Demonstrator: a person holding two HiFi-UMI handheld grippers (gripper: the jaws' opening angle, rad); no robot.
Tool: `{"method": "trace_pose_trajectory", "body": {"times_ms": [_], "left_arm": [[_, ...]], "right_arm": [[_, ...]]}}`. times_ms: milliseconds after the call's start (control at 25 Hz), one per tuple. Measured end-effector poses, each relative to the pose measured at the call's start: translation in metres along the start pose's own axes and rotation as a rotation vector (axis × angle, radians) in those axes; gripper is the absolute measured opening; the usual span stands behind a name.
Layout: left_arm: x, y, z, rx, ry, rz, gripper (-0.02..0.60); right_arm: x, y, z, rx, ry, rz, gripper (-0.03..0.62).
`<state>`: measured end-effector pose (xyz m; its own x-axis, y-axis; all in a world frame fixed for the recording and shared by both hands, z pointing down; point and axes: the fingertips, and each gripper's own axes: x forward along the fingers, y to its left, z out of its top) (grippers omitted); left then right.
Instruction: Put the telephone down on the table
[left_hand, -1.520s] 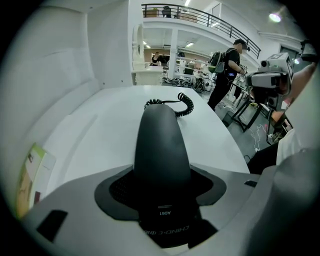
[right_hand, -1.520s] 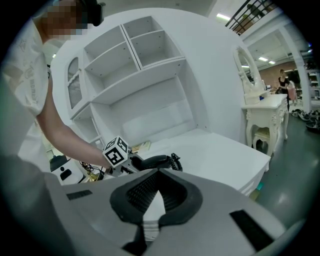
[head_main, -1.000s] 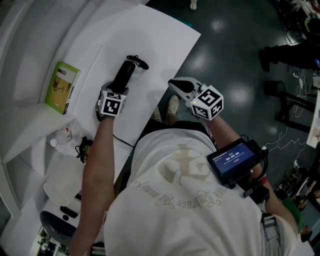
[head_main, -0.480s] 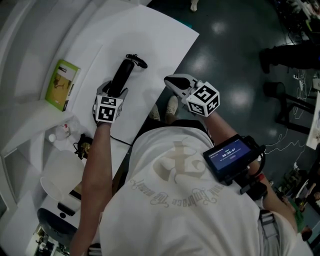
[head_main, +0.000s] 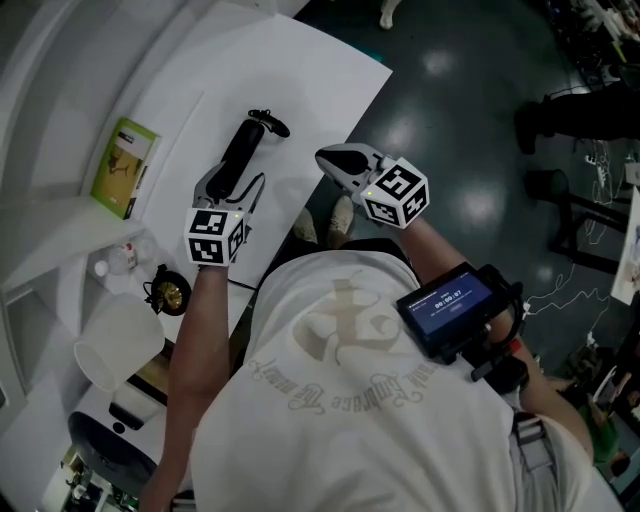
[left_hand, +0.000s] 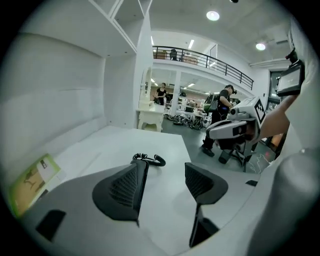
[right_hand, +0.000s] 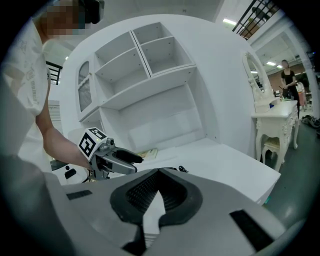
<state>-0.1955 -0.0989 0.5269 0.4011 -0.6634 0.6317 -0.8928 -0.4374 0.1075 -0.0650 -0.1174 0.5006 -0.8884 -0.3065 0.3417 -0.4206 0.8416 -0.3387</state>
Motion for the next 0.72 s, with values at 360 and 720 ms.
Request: {"method": "trace_pose_trajectory", "body": {"times_ms": [360,720], "left_arm": [[-0.016,-0.03,0.002,-0.064,-0.097,-0.045,0.234],[-0.019,-0.042,-0.006,-0.084,-0.118,-0.035,0.072]], "right_arm": [[0.0,0.006,0.002,-0.008,-0.016,0.022,0.015],[-0.006,0.011,-0.006,-0.019,-0.015,0.026,0.015]]}}
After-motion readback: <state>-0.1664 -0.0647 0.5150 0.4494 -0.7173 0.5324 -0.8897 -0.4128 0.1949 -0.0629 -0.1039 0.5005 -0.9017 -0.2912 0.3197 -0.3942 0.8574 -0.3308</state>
